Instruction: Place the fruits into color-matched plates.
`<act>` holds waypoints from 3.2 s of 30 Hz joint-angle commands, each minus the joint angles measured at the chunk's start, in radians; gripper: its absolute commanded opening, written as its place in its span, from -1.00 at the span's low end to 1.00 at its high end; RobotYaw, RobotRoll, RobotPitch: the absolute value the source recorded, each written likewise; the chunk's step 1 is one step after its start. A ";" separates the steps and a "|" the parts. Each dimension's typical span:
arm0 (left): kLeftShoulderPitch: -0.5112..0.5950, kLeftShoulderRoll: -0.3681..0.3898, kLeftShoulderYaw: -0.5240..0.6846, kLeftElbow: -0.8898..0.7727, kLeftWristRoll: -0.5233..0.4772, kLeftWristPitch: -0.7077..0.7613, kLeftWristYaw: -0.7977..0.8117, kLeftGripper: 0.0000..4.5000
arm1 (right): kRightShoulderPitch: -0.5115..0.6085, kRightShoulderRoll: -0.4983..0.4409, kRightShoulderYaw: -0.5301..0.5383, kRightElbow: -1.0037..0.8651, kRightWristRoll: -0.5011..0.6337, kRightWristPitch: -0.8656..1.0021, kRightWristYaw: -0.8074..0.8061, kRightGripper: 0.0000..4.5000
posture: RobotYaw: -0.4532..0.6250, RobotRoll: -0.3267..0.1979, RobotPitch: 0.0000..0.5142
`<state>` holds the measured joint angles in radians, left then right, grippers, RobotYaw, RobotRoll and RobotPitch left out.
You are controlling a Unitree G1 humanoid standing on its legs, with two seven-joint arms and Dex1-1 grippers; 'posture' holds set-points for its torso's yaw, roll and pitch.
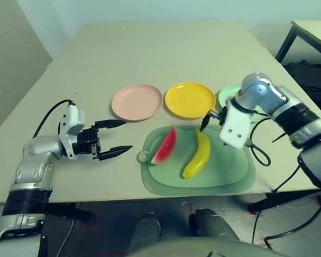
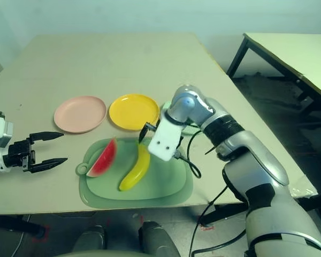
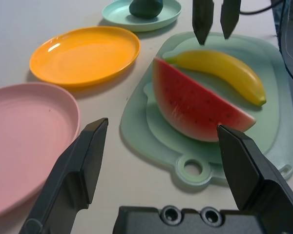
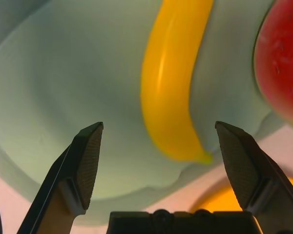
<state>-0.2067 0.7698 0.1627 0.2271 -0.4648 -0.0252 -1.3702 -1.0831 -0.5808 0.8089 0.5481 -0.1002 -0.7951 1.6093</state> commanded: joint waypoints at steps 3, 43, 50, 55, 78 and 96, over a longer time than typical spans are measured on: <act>0.011 0.004 -0.003 -0.008 0.010 0.001 0.003 1.00 | -0.009 0.087 0.005 0.054 -0.064 -0.006 -0.006 0.99 | -0.20 0.25 -0.76; 0.100 -0.038 0.074 -0.095 -0.006 0.043 0.218 1.00 | -0.328 0.289 -0.192 0.821 -0.426 0.436 -0.718 -0.26 | -0.12 0.25 -0.79; 0.125 -0.032 0.097 -0.146 -0.019 0.159 0.313 1.00 | -0.271 0.314 -0.198 0.833 -0.500 0.489 -0.806 -0.26 | -0.07 0.25 -0.73; 0.109 -0.029 0.094 -0.143 -0.006 0.179 0.330 1.00 | -0.264 0.334 -0.212 0.835 -0.513 0.507 -0.821 -0.26 | -0.08 0.25 -0.73; 0.025 -0.089 0.064 -0.129 0.025 0.210 0.446 1.00 | -0.244 0.342 -0.229 0.834 -0.528 0.511 -0.893 0.47 | -0.13 0.25 -0.77; -0.009 -0.007 -0.041 -0.035 0.185 -0.058 0.272 1.00 | 0.351 0.052 -1.039 0.041 0.490 1.041 -0.239 0.98 | -0.27 0.25 -0.84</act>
<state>-0.1940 0.7505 0.1596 0.1777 -0.3102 -0.0449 -1.0632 -0.7784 -0.5215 -0.1601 0.7128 0.2588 0.1653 1.3150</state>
